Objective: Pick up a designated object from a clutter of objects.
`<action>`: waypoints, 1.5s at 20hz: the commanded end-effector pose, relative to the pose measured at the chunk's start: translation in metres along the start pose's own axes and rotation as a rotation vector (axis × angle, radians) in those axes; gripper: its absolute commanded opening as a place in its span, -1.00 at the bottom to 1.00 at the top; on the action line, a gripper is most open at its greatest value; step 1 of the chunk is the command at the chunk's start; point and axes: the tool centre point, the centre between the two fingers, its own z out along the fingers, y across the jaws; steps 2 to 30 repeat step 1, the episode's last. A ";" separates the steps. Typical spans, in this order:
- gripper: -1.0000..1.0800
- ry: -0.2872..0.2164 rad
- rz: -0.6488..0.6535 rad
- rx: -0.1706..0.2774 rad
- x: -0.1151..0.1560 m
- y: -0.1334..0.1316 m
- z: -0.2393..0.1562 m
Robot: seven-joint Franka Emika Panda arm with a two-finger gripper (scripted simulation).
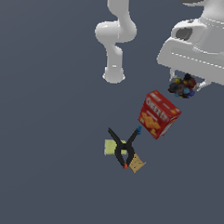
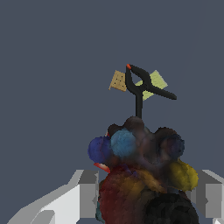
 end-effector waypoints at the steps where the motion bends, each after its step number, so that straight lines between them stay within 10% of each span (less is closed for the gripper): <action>1: -1.00 0.001 0.000 0.001 0.000 -0.001 -0.001; 30: -1.00 0.001 0.000 0.001 0.000 -0.001 -0.001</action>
